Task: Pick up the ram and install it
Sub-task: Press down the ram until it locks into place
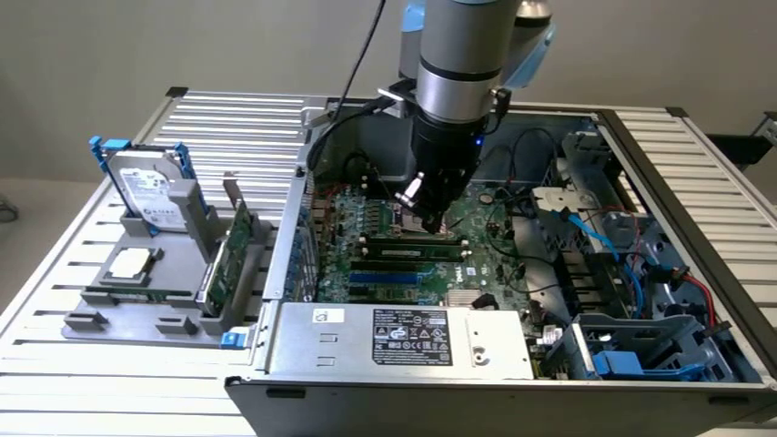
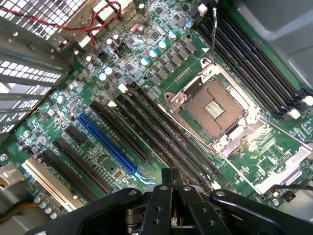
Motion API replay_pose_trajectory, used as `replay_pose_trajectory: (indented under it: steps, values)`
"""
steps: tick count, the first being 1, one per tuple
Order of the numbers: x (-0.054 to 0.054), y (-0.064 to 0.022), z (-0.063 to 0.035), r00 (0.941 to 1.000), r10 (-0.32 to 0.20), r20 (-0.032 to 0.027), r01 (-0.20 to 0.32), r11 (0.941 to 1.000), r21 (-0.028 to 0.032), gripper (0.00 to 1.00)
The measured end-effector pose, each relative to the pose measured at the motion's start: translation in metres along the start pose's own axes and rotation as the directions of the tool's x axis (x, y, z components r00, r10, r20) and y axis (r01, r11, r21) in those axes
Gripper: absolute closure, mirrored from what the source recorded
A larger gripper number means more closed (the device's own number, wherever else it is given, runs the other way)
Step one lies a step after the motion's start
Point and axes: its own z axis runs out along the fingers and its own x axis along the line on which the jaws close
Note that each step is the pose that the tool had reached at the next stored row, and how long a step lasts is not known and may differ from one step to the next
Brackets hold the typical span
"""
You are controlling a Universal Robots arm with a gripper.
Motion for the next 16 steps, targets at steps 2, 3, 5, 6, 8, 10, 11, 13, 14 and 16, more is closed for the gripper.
replay_pose_trajectory:
  steps: [2,3,5,6,8,10,11,13,14,16]
  values:
    - [0.0,0.0,0.0,0.9995,0.031,-0.0003,-0.031,0.9995,-0.0004,0.89]
    - [0.0,0.0,-0.0002,0.999,0.046,-0.0003,-0.046,0.999,-0.0006,0.89]
    - [0.0,0.0,-0.0009,0.9972,0.075,-0.0009,-0.075,0.9972,-0.0009,0.89]
    - [0.0,0.0,-0.0012,0.9959,0.091,-0.001,-0.091,0.9959,-0.0011,0.89]
    - [0.0,0.0,-0.002,0.9927,0.121,-0.0014,-0.121,0.9927,-0.0014,0.89]
    - [0.0,0.0,-0.0028,0.9887,0.15,-0.0019,-0.15,0.9887,-0.0017,0.89]
    - [0.0,0.0,-0.0031,0.9864,0.164,-0.002,-0.164,0.9864,-0.0018,0.89]
    - [0.0,0.0,-0.0038,0.9809,0.195,-0.0024,-0.195,0.9809,-0.0021,0.89]
    - [0.0,-0.0001,-0.0042,0.9779,0.209,-0.0027,-0.209,0.9779,-0.0022,0.89]
    - [0.0001,-0.0001,-0.0049,0.9713,0.238,-0.0031,-0.238,0.9713,-0.0025,0.89]
